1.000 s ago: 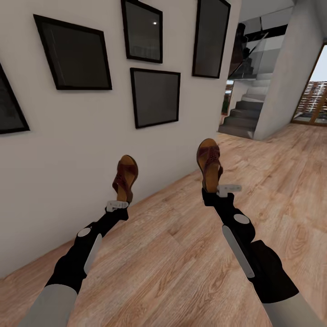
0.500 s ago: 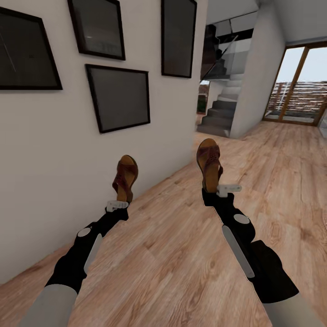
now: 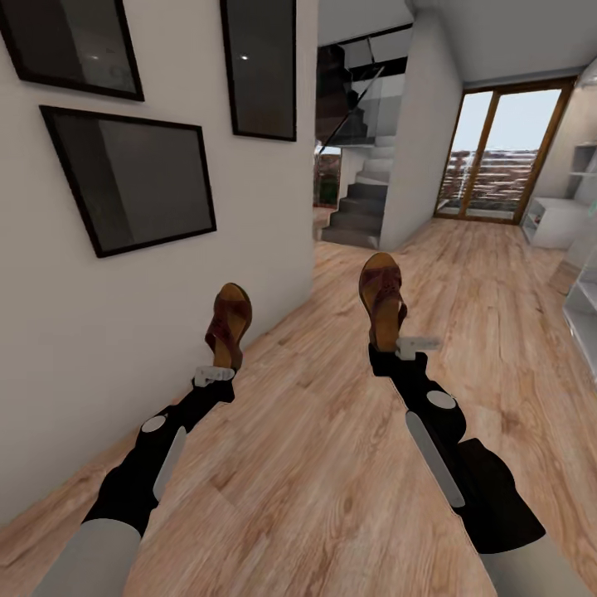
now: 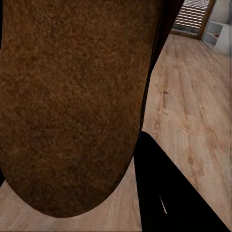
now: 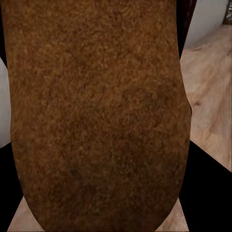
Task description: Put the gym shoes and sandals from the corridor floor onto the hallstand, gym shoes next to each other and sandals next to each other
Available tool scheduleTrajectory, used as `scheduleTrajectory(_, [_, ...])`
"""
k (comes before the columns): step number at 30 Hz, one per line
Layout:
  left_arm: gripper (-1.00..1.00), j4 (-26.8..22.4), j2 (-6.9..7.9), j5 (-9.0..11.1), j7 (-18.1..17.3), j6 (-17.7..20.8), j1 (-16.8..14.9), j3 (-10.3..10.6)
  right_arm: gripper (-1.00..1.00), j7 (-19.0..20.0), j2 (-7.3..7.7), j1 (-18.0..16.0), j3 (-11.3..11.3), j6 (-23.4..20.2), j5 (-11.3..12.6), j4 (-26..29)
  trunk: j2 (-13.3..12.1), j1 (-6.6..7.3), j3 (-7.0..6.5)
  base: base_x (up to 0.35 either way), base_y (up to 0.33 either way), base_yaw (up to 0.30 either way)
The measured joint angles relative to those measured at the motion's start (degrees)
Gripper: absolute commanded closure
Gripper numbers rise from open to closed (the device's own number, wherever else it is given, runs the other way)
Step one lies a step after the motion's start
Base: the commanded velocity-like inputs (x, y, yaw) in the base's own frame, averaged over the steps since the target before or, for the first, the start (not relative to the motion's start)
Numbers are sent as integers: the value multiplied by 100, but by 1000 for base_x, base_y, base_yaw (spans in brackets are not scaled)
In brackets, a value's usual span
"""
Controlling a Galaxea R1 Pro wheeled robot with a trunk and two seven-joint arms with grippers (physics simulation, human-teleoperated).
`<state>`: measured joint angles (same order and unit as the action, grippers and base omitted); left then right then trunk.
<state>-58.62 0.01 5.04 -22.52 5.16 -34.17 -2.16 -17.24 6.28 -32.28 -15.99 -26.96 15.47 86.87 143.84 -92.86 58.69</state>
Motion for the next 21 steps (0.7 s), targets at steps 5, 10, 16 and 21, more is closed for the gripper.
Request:
scheduleTrajectory(5, [100, 0, 0, 0, 1, 0, 0, 0, 100, 0, 0, 0, 1, 0, 0, 0, 0, 0, 0, 295, -194, -255])
scheduleTrajectory(10, [100, 0, 0, 0, 1, 0, 0, -8, 100, 0, 0, 0, 0, 0, 0, 0, 0, 0, 0, 302, -183, -255])
scheduleTrajectory(16, [100, -1, 0, 0, -1, 0, 0, -9, 100, 0, -1, 1, 3, 2, 0, -1, 0, 1, 0, 334, -84, -255])
scheduleTrajectory(21, [100, -1, 0, 0, 1, 0, 0, -9, 100, -3, -1, 2, 6, 1, -1, -1, 0, 1, 0, 345, -8, -255])
